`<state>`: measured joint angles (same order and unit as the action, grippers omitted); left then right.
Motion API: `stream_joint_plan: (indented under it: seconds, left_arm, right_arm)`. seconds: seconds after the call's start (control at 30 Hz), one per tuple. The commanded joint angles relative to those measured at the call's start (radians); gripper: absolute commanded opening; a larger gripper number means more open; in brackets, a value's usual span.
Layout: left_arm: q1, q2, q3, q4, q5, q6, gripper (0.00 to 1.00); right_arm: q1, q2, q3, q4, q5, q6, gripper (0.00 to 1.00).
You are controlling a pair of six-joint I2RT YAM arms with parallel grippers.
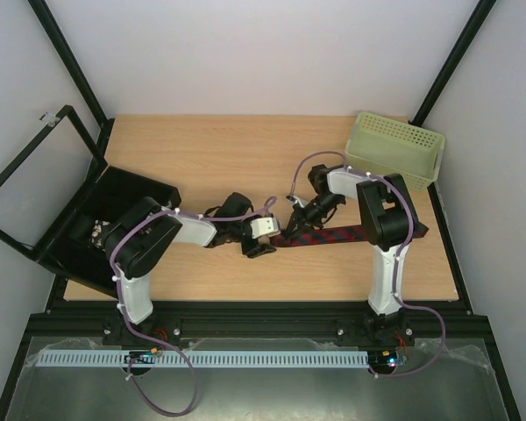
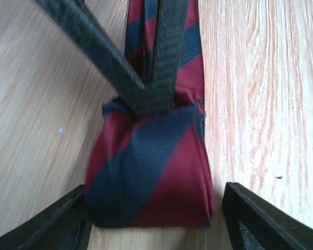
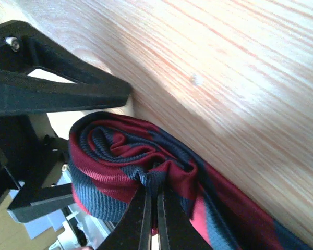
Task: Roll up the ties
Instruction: Roll the tie at the center of the board.
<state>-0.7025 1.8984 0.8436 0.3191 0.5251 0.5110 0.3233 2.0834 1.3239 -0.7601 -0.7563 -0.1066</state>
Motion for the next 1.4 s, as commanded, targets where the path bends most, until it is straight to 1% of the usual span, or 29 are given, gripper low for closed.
stream_joint_plan:
  seconds: [0.0, 0.13, 0.27, 0.47, 0.63, 0.7, 0.73, 0.83, 0.93, 0.97, 1.0, 1.07, 1.13, 1.2, 1.27, 1.37]
  left_arm:
    - [0.005, -0.066, -0.026, -0.064, 0.053, -0.016, 0.73]
    - [0.001, -0.076, -0.030, -0.008, 0.063, -0.063, 0.79]
    - [-0.013, -0.023, -0.010, 0.084, 0.052, -0.133, 0.81]
    - [-0.033, 0.086, 0.076, 0.195, 0.050, -0.289, 0.80]
    - [-0.044, 0.129, 0.112, 0.225, 0.075, -0.336, 0.78]
    - [-0.046, 0.139, 0.115, 0.235, 0.073, -0.354, 0.75]
    - [-0.047, 0.145, 0.118, 0.234, 0.069, -0.359, 0.70]
    - [-0.053, 0.147, 0.103, 0.243, 0.040, -0.360, 0.48]
    - [-0.055, 0.138, 0.078, 0.237, 0.037, -0.321, 0.33]
    - [-0.056, 0.136, 0.069, 0.228, 0.032, -0.305, 0.30]
    - [-0.057, 0.134, 0.058, 0.228, 0.023, -0.294, 0.27]
    - [-0.057, 0.124, 0.033, 0.227, 0.004, -0.276, 0.23]
    - [-0.058, 0.112, 0.007, 0.233, -0.018, -0.262, 0.21]
    - [-0.058, 0.102, -0.014, 0.238, -0.030, -0.257, 0.20]
    - [-0.058, 0.095, -0.026, 0.239, -0.034, -0.255, 0.20]
    - [-0.060, 0.087, -0.022, 0.221, -0.033, -0.251, 0.20]
  right_arm:
    - [-0.050, 0.055, -0.050, 0.001, 0.147, -0.071, 0.01]
    - [-0.087, 0.080, -0.045, 0.001, 0.173, -0.100, 0.01]
    - [-0.091, 0.077, -0.054, 0.011, 0.206, -0.120, 0.01]
    - [-0.092, 0.066, -0.062, 0.040, 0.211, -0.116, 0.01]
    - [-0.088, 0.057, -0.056, 0.053, 0.201, -0.095, 0.01]
    - [-0.086, 0.050, -0.057, 0.056, 0.193, -0.092, 0.01]
    - [-0.085, 0.046, -0.058, 0.056, 0.192, -0.090, 0.01]
    - [-0.084, 0.037, -0.053, 0.049, 0.186, -0.096, 0.01]
    - [-0.087, 0.026, -0.027, 0.022, 0.182, -0.107, 0.02]
    - [-0.089, 0.019, -0.016, 0.009, 0.177, -0.111, 0.04]
    - [-0.093, 0.008, -0.001, -0.016, 0.171, -0.118, 0.09]
    - [-0.103, -0.010, 0.042, -0.076, 0.151, -0.141, 0.19]
    - [-0.123, -0.038, 0.079, -0.134, 0.119, -0.178, 0.25]
    - [-0.139, -0.072, 0.080, -0.179, 0.092, -0.212, 0.30]
    - [-0.146, -0.090, 0.061, -0.227, 0.075, -0.248, 0.33]
    - [-0.147, -0.107, 0.000, -0.250, 0.055, -0.257, 0.31]
